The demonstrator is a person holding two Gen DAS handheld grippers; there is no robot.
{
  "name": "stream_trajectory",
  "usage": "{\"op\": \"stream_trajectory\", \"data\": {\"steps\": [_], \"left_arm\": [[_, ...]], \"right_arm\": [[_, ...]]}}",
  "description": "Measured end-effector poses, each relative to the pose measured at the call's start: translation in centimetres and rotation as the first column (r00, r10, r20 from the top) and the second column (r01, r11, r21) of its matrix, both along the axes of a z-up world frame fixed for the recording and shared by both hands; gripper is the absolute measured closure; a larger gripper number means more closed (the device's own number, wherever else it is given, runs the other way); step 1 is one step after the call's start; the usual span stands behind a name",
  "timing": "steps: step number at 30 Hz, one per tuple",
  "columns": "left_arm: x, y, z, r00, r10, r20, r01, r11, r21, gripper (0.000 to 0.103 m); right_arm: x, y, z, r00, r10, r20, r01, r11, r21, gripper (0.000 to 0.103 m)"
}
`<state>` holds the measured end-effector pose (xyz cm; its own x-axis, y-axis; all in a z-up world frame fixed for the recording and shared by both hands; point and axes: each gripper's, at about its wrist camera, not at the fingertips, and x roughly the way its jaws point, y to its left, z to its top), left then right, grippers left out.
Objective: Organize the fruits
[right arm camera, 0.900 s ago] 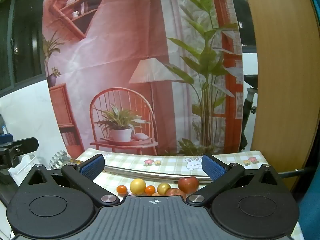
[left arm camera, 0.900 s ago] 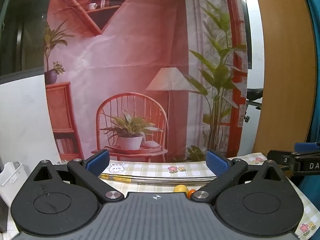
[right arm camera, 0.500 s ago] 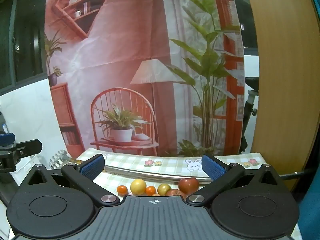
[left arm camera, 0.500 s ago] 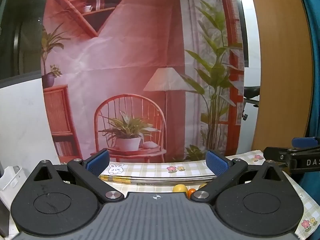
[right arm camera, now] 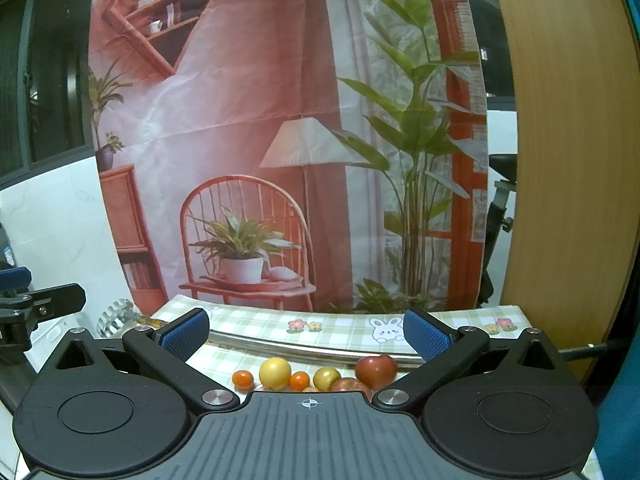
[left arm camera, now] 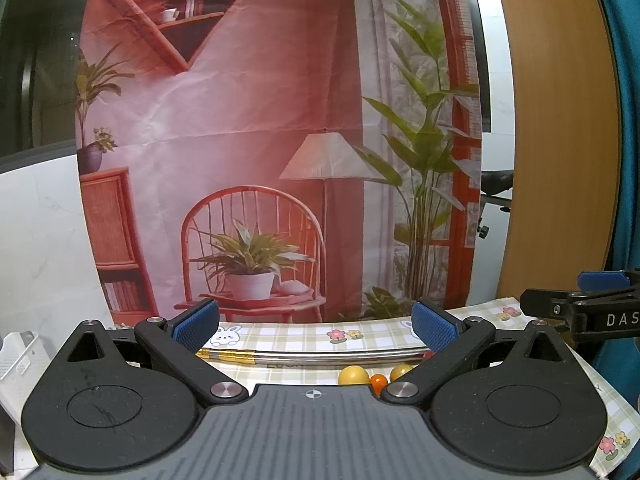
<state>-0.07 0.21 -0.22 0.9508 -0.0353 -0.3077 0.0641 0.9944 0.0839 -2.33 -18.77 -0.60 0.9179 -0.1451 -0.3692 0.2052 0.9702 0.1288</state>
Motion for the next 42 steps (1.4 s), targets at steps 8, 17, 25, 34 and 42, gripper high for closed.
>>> {"op": "stream_trajectory", "data": {"steps": [8,17,25,34,42], "left_arm": [[0.09,0.16,0.05,1.0,-0.002,-0.008,0.002,1.0,-0.005,0.0],[0.45,-0.07,0.05,1.0,0.013,-0.015,-0.013,1.0,0.004,0.0],[0.45,0.19,0.0,1.0,0.008,-0.022,-0.008,1.0,-0.008,0.0],[0.59,0.15,-0.01,1.0,0.008,-0.03,-0.008,1.0,-0.019,0.0],[0.68,0.06,-0.12,1.0,0.006,-0.03,-0.007,1.0,-0.022,0.0]], "right_arm": [[-0.13,-0.09,0.09,1.0,0.0,0.004,0.0,1.0,-0.001,0.0],[-0.11,-0.22,0.03,1.0,-0.001,0.002,0.001,1.0,-0.002,0.0],[-0.01,-0.03,0.02,1.0,-0.002,0.003,0.002,1.0,-0.008,0.0],[0.02,-0.02,0.06,1.0,-0.002,0.003,0.002,1.0,-0.01,0.0],[0.03,-0.03,0.04,1.0,-0.002,0.003,0.003,1.0,-0.009,0.0]]}}
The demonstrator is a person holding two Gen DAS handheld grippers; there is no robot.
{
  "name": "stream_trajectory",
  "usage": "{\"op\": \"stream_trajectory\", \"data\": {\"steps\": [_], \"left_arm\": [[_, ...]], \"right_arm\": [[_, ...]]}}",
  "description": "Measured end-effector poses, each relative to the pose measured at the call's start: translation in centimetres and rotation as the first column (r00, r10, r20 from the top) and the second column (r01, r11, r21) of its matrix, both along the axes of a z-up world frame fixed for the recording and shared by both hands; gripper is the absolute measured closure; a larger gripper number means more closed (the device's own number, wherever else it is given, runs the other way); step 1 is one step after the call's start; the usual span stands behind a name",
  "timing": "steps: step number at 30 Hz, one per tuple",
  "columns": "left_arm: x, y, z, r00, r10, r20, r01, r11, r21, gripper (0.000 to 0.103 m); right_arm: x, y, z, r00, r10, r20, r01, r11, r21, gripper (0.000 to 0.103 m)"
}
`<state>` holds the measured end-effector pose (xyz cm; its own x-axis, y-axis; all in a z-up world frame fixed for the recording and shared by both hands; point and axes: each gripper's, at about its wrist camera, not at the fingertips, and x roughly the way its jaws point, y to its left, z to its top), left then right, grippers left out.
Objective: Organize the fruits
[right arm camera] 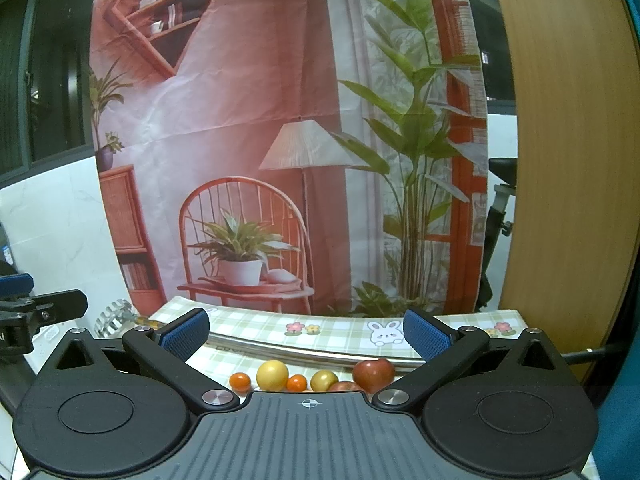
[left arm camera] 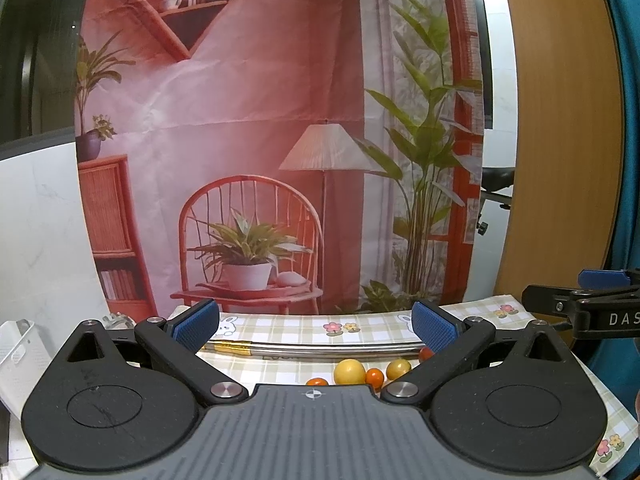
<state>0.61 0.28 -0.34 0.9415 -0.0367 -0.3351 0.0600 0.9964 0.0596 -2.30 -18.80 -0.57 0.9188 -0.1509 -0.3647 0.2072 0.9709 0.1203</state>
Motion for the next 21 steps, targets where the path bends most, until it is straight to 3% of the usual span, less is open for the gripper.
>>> {"op": "stream_trajectory", "data": {"steps": [13,21], "left_arm": [[0.5,0.2,-0.3,1.0,0.005,-0.016,-0.005,1.0,-0.028,0.0],[2.3,2.5,-2.6,0.999,0.014,-0.05,-0.021,0.99,-0.139,0.0]], "right_arm": [[0.0,0.0,0.0,1.0,0.001,-0.001,-0.001,1.0,0.001,0.0],[1.2,-0.5,-1.6,1.0,-0.008,-0.021,0.008,1.0,-0.004,0.0]]}}
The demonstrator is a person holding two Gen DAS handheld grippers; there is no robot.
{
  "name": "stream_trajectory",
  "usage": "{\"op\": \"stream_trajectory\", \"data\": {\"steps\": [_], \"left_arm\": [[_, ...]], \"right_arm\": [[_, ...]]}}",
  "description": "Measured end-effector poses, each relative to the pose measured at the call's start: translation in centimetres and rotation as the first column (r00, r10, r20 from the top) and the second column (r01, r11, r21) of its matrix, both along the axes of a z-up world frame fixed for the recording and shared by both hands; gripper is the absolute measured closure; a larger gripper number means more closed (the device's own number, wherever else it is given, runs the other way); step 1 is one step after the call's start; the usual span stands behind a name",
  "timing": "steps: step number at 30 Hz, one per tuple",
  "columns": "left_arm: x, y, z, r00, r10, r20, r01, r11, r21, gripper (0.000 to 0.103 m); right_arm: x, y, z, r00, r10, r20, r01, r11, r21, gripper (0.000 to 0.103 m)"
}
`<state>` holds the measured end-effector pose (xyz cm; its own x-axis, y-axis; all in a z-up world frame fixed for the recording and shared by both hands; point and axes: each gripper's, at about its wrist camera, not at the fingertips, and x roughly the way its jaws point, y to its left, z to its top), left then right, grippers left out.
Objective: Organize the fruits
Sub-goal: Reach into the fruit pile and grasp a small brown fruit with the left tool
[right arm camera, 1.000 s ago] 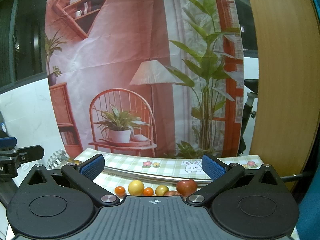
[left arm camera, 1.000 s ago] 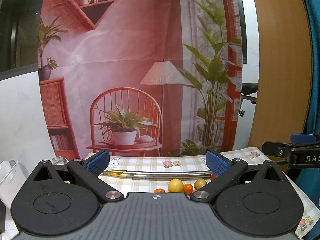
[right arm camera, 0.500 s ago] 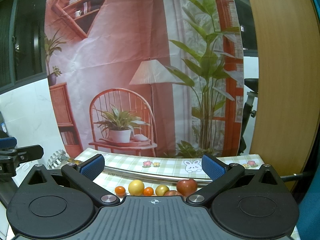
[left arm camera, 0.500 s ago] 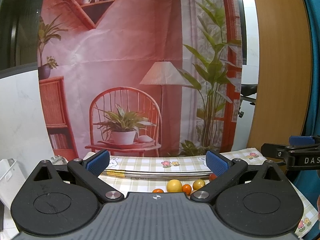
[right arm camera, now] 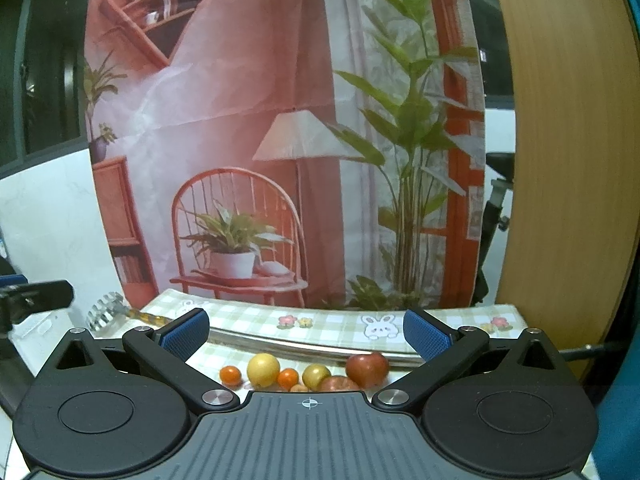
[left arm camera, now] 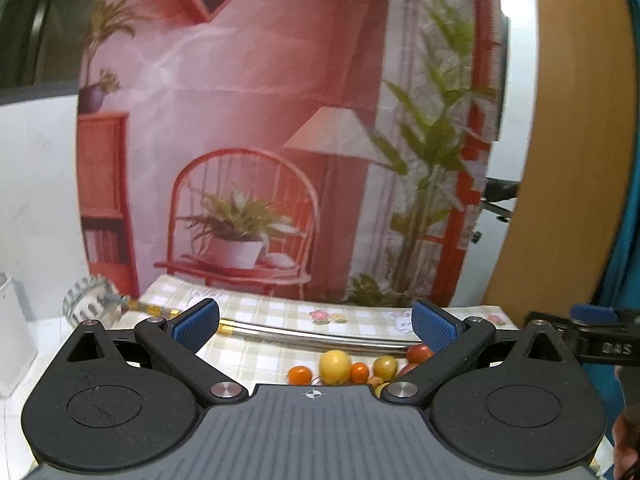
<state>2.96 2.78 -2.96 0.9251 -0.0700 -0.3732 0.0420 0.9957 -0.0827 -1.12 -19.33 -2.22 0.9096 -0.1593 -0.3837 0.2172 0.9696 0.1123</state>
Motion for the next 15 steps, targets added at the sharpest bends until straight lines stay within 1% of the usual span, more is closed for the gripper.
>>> {"op": "stream_trajectory", "data": {"steps": [4,7,10,12,15], "left_arm": [[1.9,1.0,-2.4,0.996,0.067,-0.053,-0.066,0.998,0.023,0.0],[3.3,2.2,-4.3,0.991,0.098,-0.096,-0.096,0.995,0.024,0.0],[4.5,3.6,-6.0,0.986,0.104,-0.134,-0.102,0.995,0.017,0.0],[5.3,4.2,-7.2,0.981,0.107,-0.161,-0.104,0.994,0.025,0.001],[5.7,4.8,-8.5,0.979,0.088,-0.182,-0.086,0.996,0.02,0.001]], "right_arm": [[1.0,-1.2,-2.2,1.0,0.011,-0.011,-0.01,0.999,0.038,0.0],[1.8,-1.9,-4.2,0.999,0.012,-0.033,-0.011,0.999,0.039,0.0],[2.5,-2.3,-6.1,0.998,0.01,-0.061,-0.008,1.0,0.03,0.0],[3.0,-2.4,-7.3,0.997,0.02,-0.076,-0.017,0.999,0.036,0.0],[3.7,-2.5,-8.8,0.995,0.025,-0.097,-0.022,0.999,0.032,0.0]]}}
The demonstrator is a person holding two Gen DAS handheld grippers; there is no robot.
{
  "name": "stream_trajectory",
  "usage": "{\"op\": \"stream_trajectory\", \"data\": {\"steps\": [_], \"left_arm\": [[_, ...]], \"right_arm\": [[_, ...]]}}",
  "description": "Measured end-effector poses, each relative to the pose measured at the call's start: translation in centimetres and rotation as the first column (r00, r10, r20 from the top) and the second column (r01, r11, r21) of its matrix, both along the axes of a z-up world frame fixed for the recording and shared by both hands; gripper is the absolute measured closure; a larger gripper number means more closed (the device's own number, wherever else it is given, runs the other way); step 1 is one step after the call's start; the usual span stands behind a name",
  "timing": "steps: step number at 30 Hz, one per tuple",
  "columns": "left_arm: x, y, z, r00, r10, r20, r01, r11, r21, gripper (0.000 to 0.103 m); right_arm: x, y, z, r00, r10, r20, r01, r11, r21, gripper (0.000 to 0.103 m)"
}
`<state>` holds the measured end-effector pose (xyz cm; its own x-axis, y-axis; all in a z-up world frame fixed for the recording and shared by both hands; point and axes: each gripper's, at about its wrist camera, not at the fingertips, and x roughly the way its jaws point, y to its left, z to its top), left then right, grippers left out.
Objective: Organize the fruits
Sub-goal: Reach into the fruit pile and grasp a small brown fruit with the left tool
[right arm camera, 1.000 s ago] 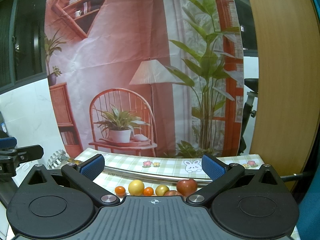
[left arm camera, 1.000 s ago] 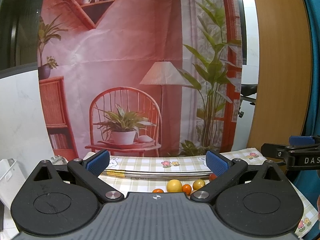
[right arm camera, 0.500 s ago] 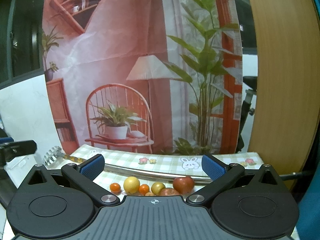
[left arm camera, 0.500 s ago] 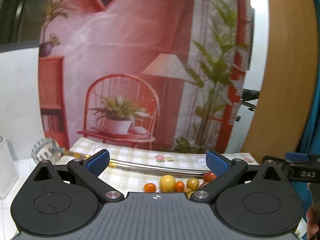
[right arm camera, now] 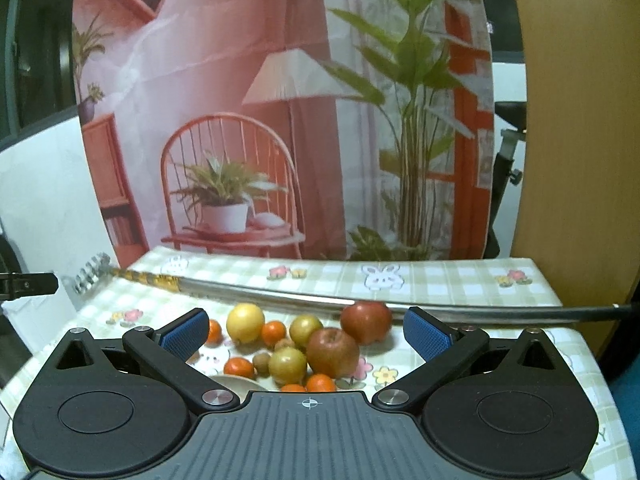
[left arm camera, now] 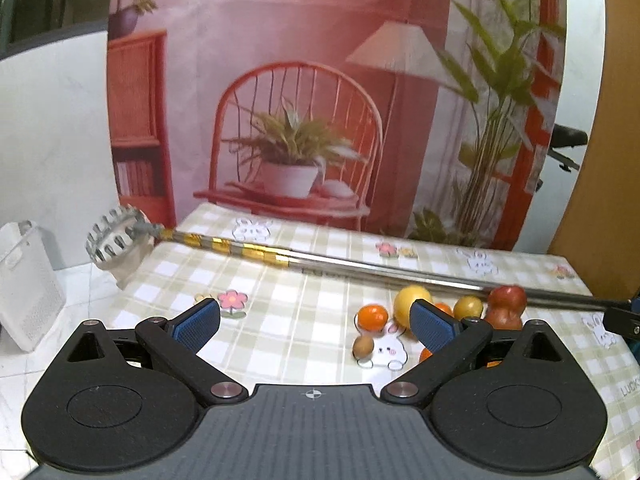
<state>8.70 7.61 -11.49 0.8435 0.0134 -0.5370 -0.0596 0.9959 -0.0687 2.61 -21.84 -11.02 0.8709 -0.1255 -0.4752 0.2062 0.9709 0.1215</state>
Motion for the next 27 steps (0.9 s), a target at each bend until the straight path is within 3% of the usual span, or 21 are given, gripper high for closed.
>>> {"op": "stream_trajectory", "data": {"steps": [4,11,16,21,27], "left_arm": [[1.1,0.5,-1.5,1.0,-0.015,-0.016,0.014,1.0,-0.015,0.001],[3.9,-0.3,-4.2,0.994,-0.065,-0.092,0.069,0.997,0.044,0.005],[6.4,-1.1,-6.6,0.981,-0.116,-0.158,0.125,0.991,0.047,0.025],[8.7,-1.8,-8.9,0.96,-0.197,-0.197,0.202,0.979,0.007,0.056],[11.3,-3.2,-10.5,0.952,-0.222,-0.209,0.226,0.974,-0.004,0.057]], "right_arm": [[0.9,-0.2,-1.7,0.999,0.004,-0.036,-0.004,1.0,0.004,0.0],[2.1,-0.4,-3.5,0.998,0.01,-0.065,-0.009,1.0,0.008,0.0],[2.8,-1.0,-4.8,0.996,0.009,-0.088,-0.007,1.0,0.02,0.0],[3.7,-1.6,-6.1,0.994,0.005,-0.108,-0.001,0.999,0.04,0.0],[4.4,-2.3,-7.4,0.993,-0.001,-0.119,0.008,0.998,0.062,0.001]]}}
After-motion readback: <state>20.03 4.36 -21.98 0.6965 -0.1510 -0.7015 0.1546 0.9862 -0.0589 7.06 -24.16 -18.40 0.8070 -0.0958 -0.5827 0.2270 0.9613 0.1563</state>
